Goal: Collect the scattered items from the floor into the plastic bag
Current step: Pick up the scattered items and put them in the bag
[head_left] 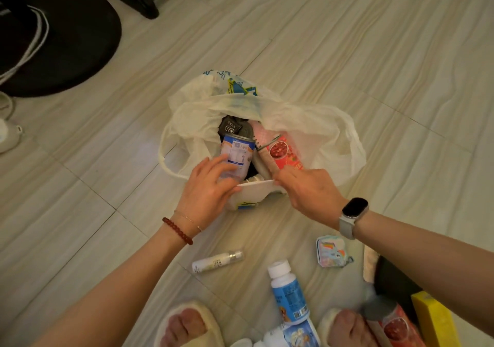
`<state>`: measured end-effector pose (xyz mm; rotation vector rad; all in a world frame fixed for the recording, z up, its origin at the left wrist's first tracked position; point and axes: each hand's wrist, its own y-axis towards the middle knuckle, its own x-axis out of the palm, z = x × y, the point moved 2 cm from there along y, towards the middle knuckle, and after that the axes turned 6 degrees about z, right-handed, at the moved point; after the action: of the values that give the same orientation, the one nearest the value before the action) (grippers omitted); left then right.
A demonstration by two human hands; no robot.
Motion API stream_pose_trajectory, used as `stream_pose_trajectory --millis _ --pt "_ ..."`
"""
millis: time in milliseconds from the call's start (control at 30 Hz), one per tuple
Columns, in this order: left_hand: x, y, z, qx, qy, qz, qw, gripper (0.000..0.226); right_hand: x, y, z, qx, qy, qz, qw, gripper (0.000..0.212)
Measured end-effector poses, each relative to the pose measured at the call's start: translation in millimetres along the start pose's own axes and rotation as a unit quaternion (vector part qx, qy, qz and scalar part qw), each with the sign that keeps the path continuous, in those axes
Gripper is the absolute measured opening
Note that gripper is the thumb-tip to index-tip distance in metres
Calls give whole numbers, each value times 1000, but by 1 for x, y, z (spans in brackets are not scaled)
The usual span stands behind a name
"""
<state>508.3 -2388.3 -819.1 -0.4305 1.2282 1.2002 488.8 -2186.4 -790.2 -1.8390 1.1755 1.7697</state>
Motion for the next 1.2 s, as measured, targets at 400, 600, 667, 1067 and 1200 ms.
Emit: stream_pose_trajectory --millis 400,600,667,1067,1200 --pt "-82 86 23 5 -71 193 979 28 -80 79 31 30 92 260 961 17" --pt "-48 38 13 -2 15 104 995 39 -28 28 31 -7 64 81 995 20" --pt "-44 28 12 -12 -2 85 996 41 -26 24 28 -23 65 59 996 20" --pt "-47 24 12 -88 15 136 987 28 -37 24 25 21 2 97 995 33" --pt "-46 18 21 -32 31 142 989 29 -42 19 9 -42 26 153 987 28"
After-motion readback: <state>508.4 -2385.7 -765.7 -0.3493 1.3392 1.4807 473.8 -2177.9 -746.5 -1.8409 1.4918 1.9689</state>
